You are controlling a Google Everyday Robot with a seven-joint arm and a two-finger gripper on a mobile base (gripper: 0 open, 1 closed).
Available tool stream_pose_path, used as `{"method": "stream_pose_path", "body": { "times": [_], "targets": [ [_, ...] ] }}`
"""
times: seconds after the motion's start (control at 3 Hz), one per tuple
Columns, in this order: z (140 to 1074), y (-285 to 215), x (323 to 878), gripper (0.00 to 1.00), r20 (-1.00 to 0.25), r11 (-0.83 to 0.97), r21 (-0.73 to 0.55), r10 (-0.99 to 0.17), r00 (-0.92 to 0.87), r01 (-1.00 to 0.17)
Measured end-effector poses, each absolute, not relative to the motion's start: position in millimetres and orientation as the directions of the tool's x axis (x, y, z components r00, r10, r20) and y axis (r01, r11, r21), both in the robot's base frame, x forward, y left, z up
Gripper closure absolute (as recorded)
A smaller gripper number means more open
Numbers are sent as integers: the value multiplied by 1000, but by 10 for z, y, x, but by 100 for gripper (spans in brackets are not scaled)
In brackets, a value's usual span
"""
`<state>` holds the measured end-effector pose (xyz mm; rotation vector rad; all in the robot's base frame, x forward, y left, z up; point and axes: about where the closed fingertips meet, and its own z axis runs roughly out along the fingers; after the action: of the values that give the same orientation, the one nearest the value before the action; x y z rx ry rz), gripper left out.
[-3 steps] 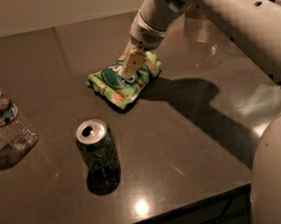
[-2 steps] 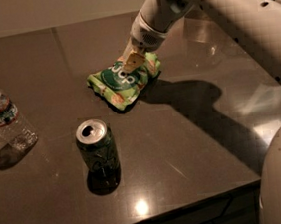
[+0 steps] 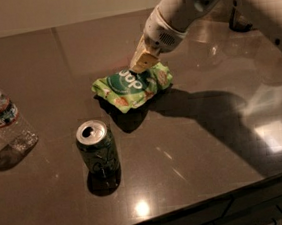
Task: Move green rice chip bag near green can
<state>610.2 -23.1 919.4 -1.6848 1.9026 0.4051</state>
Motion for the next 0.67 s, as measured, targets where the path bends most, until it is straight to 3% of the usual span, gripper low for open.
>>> {"method": "stream_pose_path", "body": {
  "times": [0.67],
  "targets": [
    [9326,-413,5598,98,-612,165,-126,-789,-54,-978]
  ]
}}
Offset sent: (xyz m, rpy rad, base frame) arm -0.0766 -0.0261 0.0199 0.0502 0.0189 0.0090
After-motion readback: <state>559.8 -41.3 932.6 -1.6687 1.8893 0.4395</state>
